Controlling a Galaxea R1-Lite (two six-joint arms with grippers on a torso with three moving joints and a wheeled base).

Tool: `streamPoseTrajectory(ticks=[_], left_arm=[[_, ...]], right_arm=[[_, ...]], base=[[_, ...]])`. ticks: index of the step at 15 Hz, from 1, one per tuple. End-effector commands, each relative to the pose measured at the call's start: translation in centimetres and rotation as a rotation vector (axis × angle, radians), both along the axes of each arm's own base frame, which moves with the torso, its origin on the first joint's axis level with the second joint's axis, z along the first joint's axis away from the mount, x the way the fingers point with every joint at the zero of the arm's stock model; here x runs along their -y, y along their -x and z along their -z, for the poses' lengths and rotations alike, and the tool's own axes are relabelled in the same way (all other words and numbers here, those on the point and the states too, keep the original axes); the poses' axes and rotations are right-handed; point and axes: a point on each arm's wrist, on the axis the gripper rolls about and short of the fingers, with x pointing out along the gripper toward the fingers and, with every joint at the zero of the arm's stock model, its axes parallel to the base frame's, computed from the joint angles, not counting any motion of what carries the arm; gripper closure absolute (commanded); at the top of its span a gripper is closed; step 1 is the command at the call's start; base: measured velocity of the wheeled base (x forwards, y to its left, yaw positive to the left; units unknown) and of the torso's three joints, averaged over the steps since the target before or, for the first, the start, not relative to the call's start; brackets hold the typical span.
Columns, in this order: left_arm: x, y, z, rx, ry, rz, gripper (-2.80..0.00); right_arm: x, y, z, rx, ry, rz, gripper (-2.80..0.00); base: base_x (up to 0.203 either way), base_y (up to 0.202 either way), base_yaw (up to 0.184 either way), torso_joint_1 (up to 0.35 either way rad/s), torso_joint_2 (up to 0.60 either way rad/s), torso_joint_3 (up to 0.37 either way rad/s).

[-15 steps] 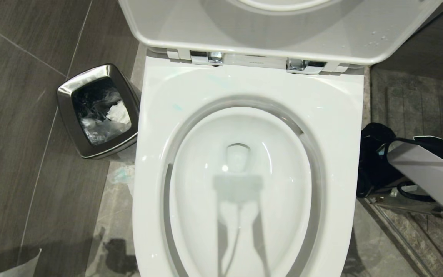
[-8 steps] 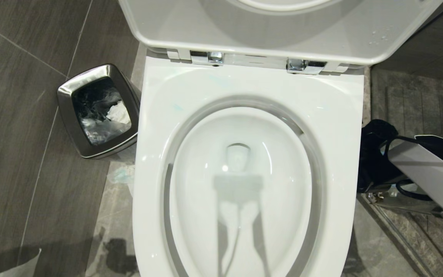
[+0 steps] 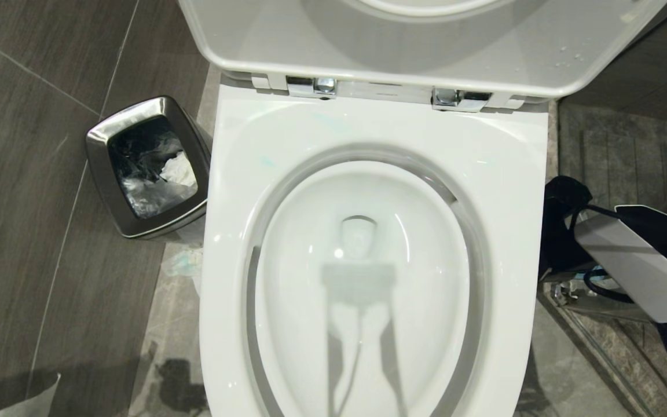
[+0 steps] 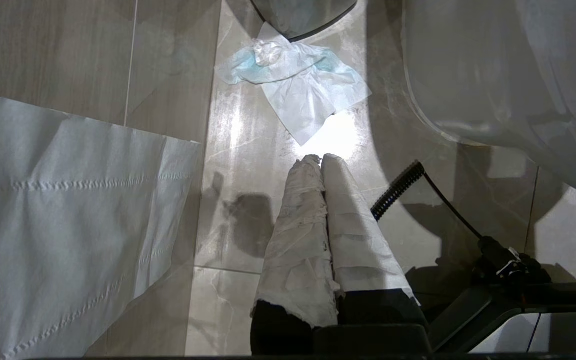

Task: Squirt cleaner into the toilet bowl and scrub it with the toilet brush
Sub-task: Pour in the cleaning agent

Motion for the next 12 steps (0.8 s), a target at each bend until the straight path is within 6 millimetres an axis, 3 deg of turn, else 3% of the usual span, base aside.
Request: streamPoseTrajectory(ticks=[1, 8, 12], left_arm=[[0.0, 0.0, 0.0, -0.001, -0.001, 0.000, 0.00], [0.0, 0.0, 0.0, -0.001, 0.000, 0.000, 0.00], [0.0, 0.0, 0.0, -0.001, 0.000, 0.000, 0.00]], right_arm=[[-0.4, -0.5, 0.7, 0.009, 0.000, -0.010, -2.80], [-0.7, -1.1, 3.7, -0.050, 0.002, -0.015, -2.80], [-0.7, -1.6, 3.6, -0.023, 0.006, -0.024, -2.80]], base=[[0.000, 0.000, 0.000, 0.000, 0.00, 0.000], [0.000, 0.000, 0.000, 0.000, 0.00, 0.000], [0.000, 0.000, 0.000, 0.000, 0.00, 0.000]])
